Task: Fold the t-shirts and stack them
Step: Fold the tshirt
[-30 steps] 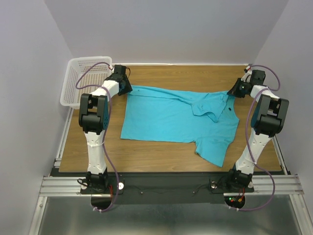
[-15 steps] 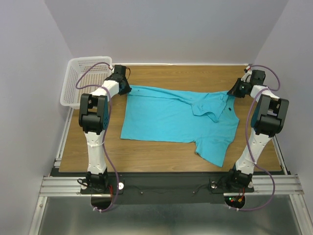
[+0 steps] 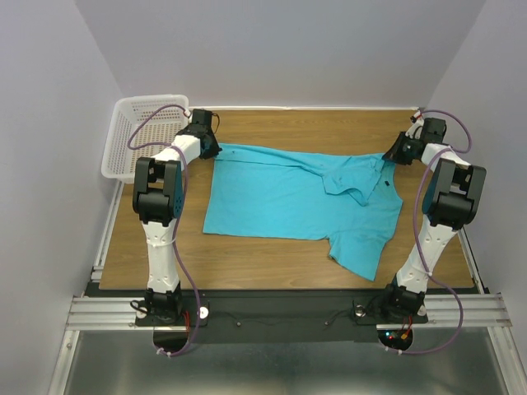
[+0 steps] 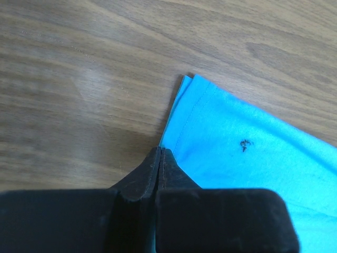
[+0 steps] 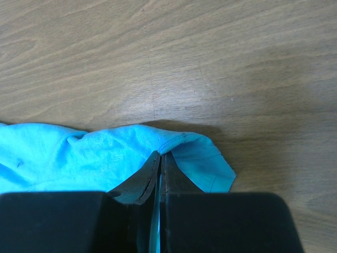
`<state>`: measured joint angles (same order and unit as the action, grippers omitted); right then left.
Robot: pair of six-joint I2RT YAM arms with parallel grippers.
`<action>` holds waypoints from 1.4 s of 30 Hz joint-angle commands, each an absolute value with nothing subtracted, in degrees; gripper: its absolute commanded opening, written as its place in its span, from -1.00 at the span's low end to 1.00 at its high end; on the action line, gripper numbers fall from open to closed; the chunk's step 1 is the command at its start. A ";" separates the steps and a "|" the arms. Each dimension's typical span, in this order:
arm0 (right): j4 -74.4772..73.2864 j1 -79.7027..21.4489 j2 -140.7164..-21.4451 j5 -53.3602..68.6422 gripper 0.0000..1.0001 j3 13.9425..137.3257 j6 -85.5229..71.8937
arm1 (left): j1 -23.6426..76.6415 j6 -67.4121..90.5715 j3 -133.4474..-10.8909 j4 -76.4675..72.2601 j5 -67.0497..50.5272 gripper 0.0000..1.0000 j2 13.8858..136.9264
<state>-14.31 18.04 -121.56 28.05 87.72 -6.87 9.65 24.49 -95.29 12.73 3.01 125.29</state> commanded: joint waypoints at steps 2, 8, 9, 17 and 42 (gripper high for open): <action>-11.95 18.46 -121.73 27.86 -0.93 89.47 -6.50 | 9.76 23.56 -94.57 12.66 2.55 -1.00 120.41; -11.95 18.54 -121.46 26.19 -0.96 89.56 -6.42 | 9.76 22.15 -92.03 12.66 1.41 -1.00 116.90; -11.95 18.54 -121.46 26.10 -0.97 89.65 -6.50 | 9.58 21.97 -91.59 12.57 1.41 -1.00 116.02; -11.95 18.54 -121.73 25.84 -0.99 90.26 -6.94 | 8.09 20.57 -88.86 12.66 1.14 -1.00 115.57; -12.22 18.54 -119.71 29.53 -0.31 90.62 -5.28 | 7.56 16.17 -92.55 13.19 -1.58 0.16 116.91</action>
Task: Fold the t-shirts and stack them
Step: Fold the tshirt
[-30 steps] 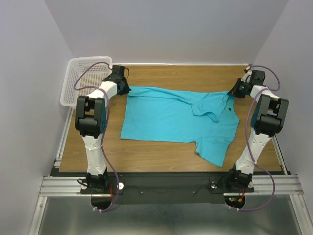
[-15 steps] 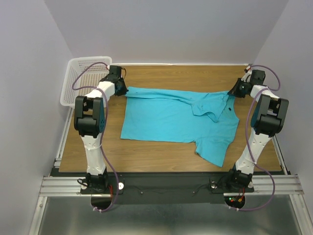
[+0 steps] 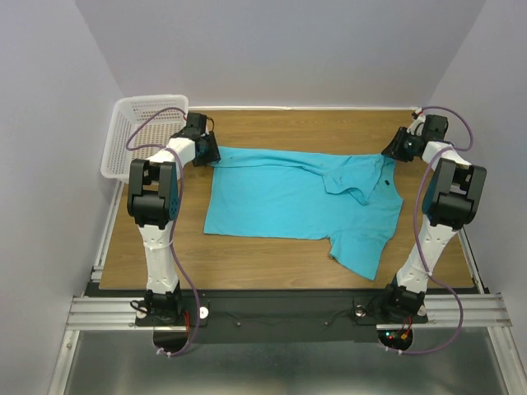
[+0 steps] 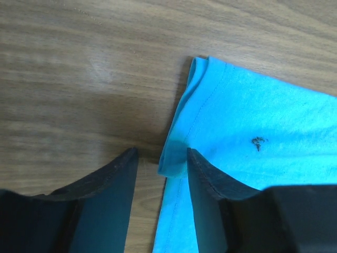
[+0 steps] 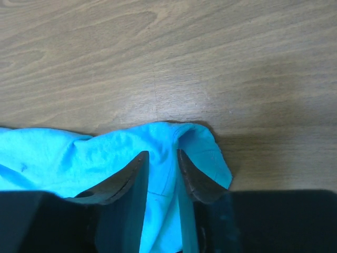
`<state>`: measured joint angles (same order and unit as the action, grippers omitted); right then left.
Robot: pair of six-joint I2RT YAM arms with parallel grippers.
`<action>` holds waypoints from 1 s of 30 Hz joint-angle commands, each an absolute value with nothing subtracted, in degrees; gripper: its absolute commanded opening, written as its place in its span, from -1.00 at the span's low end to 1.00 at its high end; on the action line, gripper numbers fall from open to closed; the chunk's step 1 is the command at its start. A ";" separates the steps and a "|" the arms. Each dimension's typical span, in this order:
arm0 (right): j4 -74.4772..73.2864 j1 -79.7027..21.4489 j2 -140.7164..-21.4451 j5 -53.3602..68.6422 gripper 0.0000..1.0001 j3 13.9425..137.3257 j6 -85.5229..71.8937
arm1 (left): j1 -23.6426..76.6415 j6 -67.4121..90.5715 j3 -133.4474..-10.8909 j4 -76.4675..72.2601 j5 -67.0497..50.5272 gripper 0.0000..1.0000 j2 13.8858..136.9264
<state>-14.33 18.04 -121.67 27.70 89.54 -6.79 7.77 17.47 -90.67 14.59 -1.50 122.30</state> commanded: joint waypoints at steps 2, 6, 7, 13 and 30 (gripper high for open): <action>-12.30 18.54 -117.08 29.53 -0.12 89.83 -3.96 | 7.47 15.65 -92.46 12.31 -1.84 0.19 115.41; -14.06 18.54 -112.42 28.83 0.09 87.11 -0.45 | 7.47 14.59 -93.16 10.55 -2.90 0.23 112.42; -14.58 18.46 -111.37 28.83 0.11 86.58 1.39 | 7.47 14.33 -93.51 10.37 -3.34 0.23 112.50; -21.08 18.46 -105.04 34.00 0.25 81.05 13.58 | 7.47 13.45 -95.97 8.97 -8.34 0.24 115.75; -47.21 5.72 -105.37 42.56 0.23 78.66 54.76 | 7.47 13.89 -97.74 5.98 -13.62 0.23 121.73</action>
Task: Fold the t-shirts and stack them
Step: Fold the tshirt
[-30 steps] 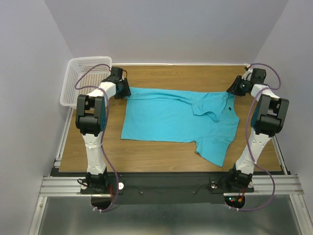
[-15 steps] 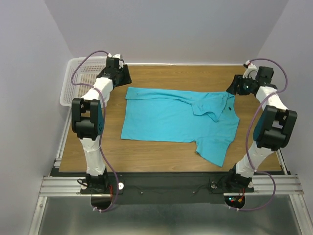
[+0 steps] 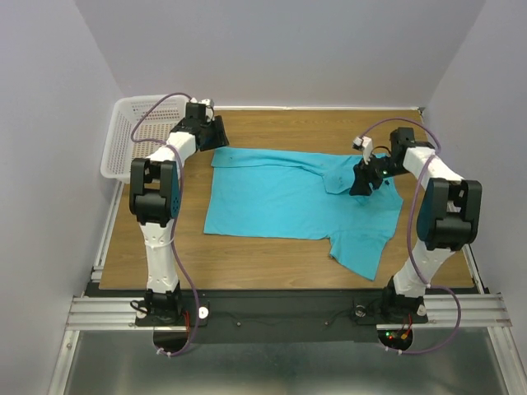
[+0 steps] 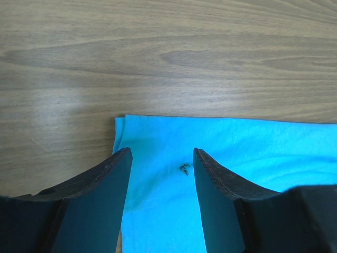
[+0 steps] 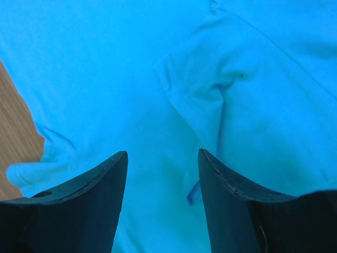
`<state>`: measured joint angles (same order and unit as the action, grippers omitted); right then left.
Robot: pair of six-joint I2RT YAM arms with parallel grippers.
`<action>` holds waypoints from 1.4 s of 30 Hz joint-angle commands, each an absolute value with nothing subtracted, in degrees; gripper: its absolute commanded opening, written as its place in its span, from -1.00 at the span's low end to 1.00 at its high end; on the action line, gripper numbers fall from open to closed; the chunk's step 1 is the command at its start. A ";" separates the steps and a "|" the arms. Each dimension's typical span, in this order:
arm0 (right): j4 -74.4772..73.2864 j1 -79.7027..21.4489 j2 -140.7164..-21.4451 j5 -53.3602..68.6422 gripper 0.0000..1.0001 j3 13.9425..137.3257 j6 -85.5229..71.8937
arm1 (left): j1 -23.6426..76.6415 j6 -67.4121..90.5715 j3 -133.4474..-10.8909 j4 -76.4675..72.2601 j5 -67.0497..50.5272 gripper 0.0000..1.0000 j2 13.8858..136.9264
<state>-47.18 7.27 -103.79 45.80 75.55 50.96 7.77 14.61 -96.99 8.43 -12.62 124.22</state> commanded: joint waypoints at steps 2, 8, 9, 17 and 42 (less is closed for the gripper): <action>-46.24 3.71 -106.87 38.96 0.22 79.89 54.23 | 7.47 13.45 -95.72 5.19 -13.27 0.23 120.15; -44.74 0.09 -106.97 34.46 0.20 80.07 55.72 | 7.29 11.95 -90.10 4.22 -10.64 0.24 113.21; -44.74 -0.61 -106.35 34.37 0.20 79.89 56.16 | 7.21 11.87 -89.22 4.04 -10.37 0.24 111.03; -41.75 -9.48 -105.99 32.26 0.11 79.71 51.00 | 7.12 12.57 -79.47 2.46 -5.72 0.27 99.33; -35.77 -13.18 -111.89 23.29 0.00 81.48 41.22 | 3.78 16.70 -59.59 0.26 -7.91 0.31 78.40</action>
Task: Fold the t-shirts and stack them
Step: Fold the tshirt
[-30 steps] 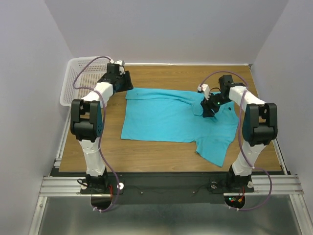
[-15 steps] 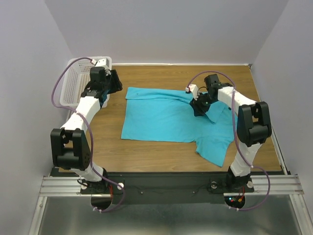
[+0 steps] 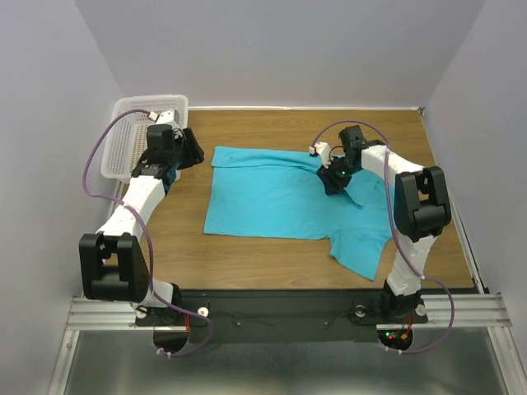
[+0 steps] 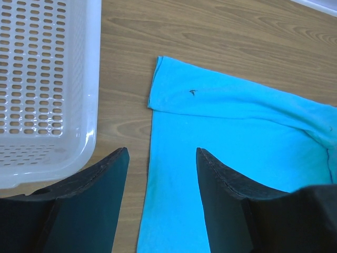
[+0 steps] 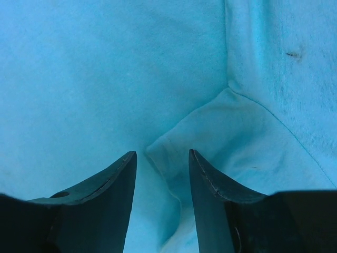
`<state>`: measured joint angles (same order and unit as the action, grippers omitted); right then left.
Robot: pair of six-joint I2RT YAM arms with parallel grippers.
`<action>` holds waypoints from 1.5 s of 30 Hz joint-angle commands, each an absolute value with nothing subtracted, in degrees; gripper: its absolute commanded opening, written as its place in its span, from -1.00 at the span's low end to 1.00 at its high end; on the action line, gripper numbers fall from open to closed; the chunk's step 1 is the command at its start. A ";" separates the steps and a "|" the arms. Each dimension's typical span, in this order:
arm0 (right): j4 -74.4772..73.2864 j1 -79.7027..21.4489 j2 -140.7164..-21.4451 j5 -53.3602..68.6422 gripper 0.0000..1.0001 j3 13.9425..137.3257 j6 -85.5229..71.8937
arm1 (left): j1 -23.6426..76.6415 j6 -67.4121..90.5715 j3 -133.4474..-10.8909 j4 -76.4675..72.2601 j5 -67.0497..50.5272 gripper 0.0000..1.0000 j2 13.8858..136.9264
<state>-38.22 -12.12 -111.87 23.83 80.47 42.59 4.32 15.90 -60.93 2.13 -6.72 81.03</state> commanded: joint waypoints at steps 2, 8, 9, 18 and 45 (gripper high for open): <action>-35.42 -13.62 -111.97 22.94 -0.07 80.86 40.70 | 3.69 16.87 -58.89 0.35 -8.26 0.31 78.22; -34.63 -13.97 -112.41 21.10 -0.16 80.16 39.55 | 3.52 17.14 -58.01 -1.14 -8.88 0.31 77.87; -34.45 -13.89 -112.33 20.92 -0.20 80.07 39.46 | 3.52 17.14 -58.01 -1.23 -8.88 0.31 77.78; -34.28 -14.15 -112.41 19.60 -0.23 79.72 38.41 | 3.25 17.31 -57.57 -1.58 -9.58 0.31 77.52; -35.07 -15.12 -108.11 20.57 -0.68 80.95 34.28 | 2.90 17.05 -57.57 -1.85 -10.81 0.31 77.52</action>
